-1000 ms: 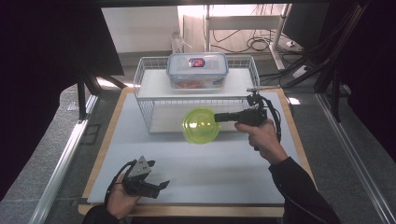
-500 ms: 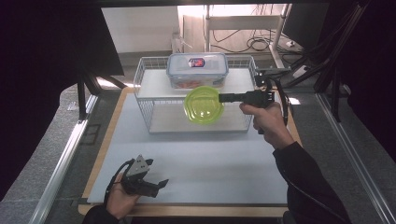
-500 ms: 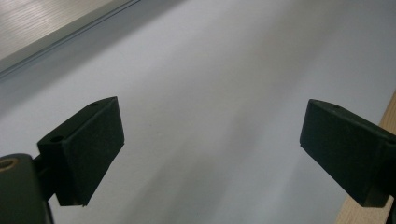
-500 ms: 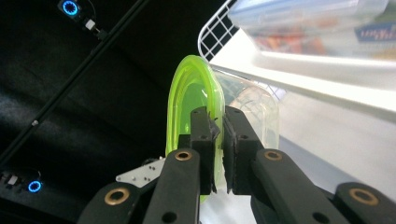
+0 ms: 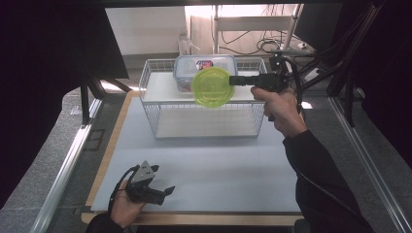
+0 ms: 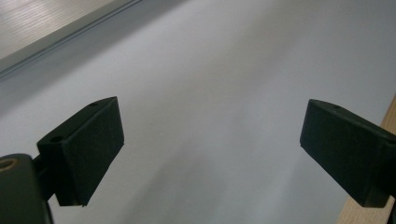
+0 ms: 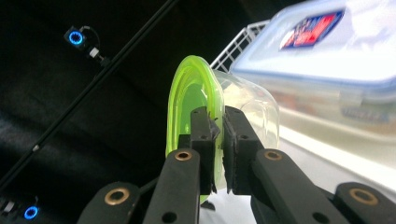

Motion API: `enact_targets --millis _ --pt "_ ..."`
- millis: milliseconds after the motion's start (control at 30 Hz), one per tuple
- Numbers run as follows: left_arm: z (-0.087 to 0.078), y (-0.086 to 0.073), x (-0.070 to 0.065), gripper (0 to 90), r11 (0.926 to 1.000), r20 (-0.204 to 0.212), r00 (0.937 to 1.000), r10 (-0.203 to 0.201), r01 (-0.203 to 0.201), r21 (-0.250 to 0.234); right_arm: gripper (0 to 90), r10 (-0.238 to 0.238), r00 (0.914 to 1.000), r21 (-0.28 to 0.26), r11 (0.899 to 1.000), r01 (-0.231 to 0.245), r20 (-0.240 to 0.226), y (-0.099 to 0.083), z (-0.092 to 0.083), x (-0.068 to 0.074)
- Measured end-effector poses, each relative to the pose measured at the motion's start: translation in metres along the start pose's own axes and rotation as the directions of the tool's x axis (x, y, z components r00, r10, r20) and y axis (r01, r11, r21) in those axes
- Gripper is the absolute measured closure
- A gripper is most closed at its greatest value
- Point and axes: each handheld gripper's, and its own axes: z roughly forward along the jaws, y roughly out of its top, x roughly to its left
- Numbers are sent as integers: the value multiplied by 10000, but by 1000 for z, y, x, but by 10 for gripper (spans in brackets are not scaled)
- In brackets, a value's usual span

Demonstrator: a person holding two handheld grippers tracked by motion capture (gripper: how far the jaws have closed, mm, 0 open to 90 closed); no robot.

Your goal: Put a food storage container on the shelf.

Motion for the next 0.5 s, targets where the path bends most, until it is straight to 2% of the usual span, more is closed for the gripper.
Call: enact_targets --millis 167,500 --pt "0 0 0 62 10000 -4 10000 -2 2 -18 841 86 9999 -221 9997 -84 72 14 -1 1" --pt "0 0 0 63 10000 77 10000 -36 36 -55 840 179 9972 -828 9965 -119 722 52 6 -2"
